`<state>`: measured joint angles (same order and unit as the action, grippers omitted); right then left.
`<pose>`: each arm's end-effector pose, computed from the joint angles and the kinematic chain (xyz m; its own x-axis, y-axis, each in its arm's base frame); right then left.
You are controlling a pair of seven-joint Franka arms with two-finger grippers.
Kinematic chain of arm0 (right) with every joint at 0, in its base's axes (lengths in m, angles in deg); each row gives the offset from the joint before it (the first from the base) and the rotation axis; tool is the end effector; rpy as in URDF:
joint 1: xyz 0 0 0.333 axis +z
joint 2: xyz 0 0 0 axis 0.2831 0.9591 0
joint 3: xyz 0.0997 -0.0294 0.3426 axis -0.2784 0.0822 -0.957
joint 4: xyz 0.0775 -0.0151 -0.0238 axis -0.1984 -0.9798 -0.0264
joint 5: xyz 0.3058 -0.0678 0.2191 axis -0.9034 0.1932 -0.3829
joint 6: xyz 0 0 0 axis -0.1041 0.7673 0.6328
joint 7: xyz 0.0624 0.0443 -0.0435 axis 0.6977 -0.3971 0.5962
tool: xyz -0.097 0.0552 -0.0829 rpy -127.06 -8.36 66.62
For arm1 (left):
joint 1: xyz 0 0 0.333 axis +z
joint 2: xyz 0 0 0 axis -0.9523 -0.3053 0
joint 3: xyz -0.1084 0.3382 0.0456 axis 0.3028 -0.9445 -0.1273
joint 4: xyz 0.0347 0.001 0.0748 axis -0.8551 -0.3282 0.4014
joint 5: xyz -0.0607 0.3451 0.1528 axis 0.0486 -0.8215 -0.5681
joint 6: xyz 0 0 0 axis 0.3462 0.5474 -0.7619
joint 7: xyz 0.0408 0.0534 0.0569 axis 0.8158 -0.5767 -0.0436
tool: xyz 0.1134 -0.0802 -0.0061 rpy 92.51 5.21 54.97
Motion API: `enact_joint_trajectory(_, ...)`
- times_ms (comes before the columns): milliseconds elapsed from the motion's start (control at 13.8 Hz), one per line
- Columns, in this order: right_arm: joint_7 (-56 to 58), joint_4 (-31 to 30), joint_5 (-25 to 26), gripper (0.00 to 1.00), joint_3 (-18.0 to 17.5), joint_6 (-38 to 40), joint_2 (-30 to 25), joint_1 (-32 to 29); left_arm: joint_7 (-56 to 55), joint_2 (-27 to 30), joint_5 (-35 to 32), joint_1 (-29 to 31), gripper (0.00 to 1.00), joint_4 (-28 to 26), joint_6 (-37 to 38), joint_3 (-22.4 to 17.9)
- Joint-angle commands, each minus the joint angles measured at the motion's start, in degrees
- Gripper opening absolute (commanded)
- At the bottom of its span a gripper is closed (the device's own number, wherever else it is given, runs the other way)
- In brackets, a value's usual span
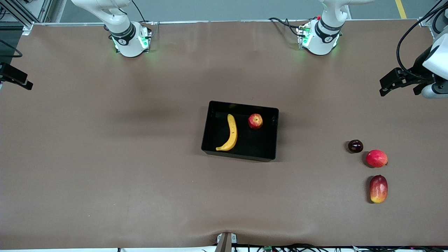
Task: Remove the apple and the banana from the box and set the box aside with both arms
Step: 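Reach the left gripper down into the black box toward the red apple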
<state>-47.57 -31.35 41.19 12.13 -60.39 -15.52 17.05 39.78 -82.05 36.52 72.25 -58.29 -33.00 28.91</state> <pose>0.5315 -0.0567 0.6717 0.9948 -0.0940 -0.0393 -0.0943 -0.9955 -0.0048 0.5409 -0.0427 0.6523 0.9989 0.0124 0.0460 0.0139 -0.9994 -0.0328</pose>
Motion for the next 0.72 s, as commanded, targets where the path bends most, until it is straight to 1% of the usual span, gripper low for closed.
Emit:
enact_joint_trajectory(0, 0.5, 0.5, -0.5, 1.00, -0.8, 0.3, 0.1, -1.4, -0.1, -0.5, 0.7, 0.1, 1.00, 0.7, 0.2, 0.2)
enact_joint_trajectory(217, 0.5, 0.5, -0.5, 1.00, -0.8, 0.3, 0.5, -1.3, -0.1, -1.1, 0.8, -1.2, 1.00, 0.8, 0.2, 0.2)
enact_joint_trajectory(434, 0.4, 0.5, -0.5, 1.00, -0.9, 0.4, 0.5, -1.0, -0.8, -3.7, 0.9, -4.2, 1.00, 2.3, 0.2, 0.3)
enact_joint_trajectory(579, 0.5, 0.4, -0.5, 1.00, -0.9, 0.4, 0.5, -1.0, -6.0, -5.7, 0.2, -8.6, 1.00, 2.4, -0.4, 0.2)
enact_joint_trajectory(652, 0.6, 0.4, -0.4, 1.00, -0.9, 0.3, 0.6, -1.1, -8.6, -7.0, 0.3, -9.7, 1.00, 2.4, -0.4, 0.2)
